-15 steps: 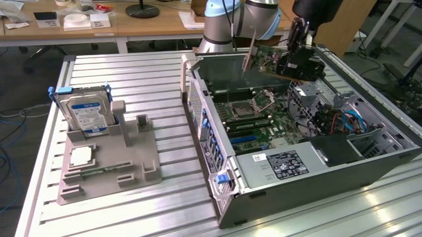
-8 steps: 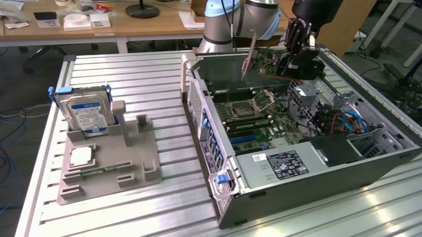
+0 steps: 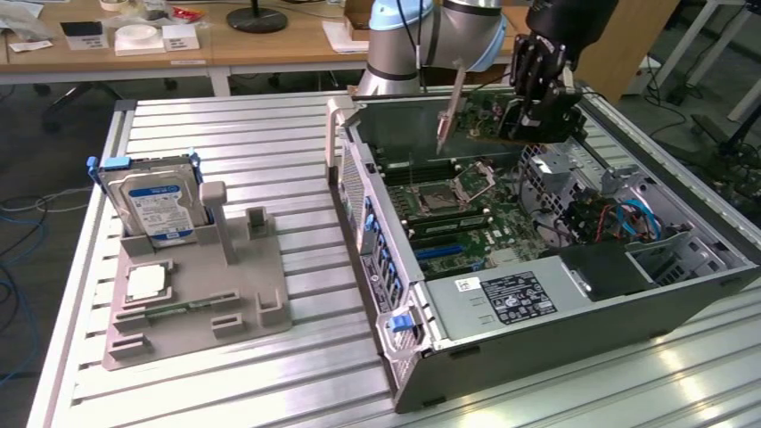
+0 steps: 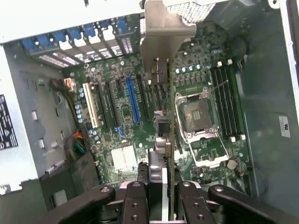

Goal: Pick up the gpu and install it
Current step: 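Insert the gpu into the slot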

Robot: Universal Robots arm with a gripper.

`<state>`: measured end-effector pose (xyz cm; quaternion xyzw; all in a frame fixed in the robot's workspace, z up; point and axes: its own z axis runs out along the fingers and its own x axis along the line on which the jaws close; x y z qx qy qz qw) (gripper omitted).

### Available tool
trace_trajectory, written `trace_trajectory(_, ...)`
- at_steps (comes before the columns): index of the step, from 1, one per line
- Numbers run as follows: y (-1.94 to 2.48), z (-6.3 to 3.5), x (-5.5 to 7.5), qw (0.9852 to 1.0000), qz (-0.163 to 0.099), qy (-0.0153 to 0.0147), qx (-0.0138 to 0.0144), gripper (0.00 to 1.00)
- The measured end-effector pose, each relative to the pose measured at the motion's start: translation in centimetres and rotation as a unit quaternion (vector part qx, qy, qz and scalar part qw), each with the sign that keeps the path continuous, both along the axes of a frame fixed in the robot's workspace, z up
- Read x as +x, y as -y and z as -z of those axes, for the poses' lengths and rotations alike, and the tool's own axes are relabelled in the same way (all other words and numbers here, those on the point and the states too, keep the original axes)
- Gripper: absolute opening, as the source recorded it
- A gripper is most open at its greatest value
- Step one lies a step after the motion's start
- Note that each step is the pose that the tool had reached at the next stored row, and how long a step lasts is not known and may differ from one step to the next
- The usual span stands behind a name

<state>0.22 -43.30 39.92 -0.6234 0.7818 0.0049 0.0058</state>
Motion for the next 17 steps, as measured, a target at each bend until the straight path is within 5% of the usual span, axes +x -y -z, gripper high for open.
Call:
trace_trajectory(5, 0.06, 0.31, 0.0, 0.9996, -0.028, 0.0035, 0.0001, 0.28)
trace_trajectory(10, 0.07, 0.5, 0.0, 0.9982, -0.059, 0.0035, 0.0006, 0.28)
trace_trajectory(17, 0.04, 0.9, 0.03, 0.9976, -0.069, 0.0029, 0.0037, 0.28)
